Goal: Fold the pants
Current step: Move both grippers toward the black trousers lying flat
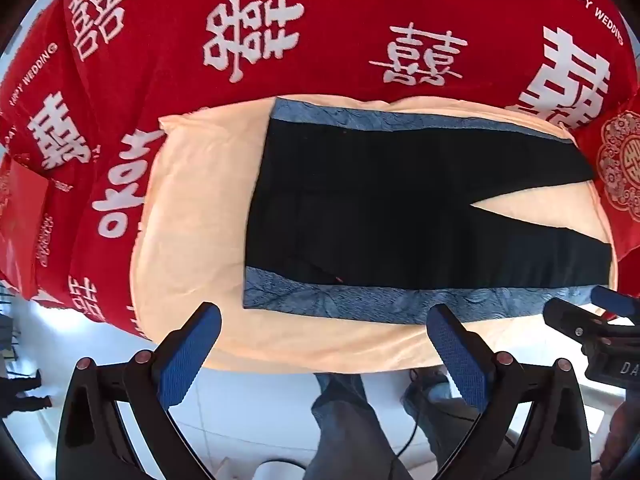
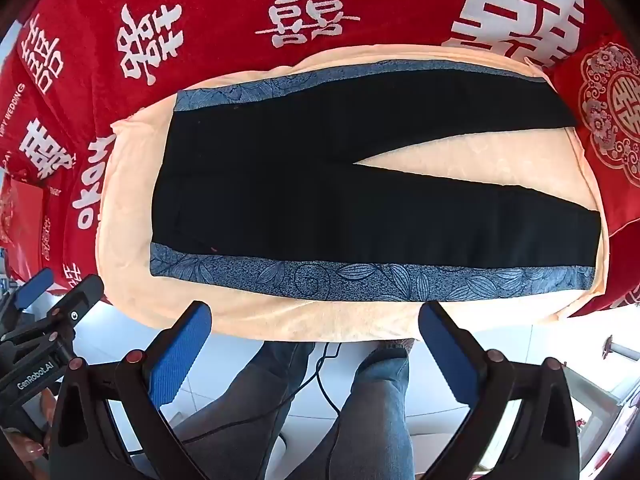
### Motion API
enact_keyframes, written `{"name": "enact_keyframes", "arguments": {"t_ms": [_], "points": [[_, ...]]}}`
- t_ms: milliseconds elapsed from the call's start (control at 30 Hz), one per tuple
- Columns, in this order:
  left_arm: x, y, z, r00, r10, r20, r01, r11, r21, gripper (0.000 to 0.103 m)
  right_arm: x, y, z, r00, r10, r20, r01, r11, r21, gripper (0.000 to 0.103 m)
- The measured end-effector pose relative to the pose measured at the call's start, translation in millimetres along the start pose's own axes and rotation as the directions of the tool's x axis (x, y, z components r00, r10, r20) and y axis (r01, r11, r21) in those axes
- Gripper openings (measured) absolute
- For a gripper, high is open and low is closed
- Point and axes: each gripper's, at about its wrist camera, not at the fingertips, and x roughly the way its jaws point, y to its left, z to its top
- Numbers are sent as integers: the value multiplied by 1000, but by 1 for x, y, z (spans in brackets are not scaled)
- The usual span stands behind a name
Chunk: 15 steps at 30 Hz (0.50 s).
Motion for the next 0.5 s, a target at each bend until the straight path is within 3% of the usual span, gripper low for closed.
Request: {"name": "enact_keyframes", "arguments": {"t_ms": [300,500], "points": [[2,0,2,1000,-11,-15,10,1000,-18,103,-4,4,2,999,-30,38,30,999,-22,103],[-2,1,0,1000,-5,-1,5,1000,-26,103,0,-5,5,1000,-15,7,14,1000,27,103]]}}
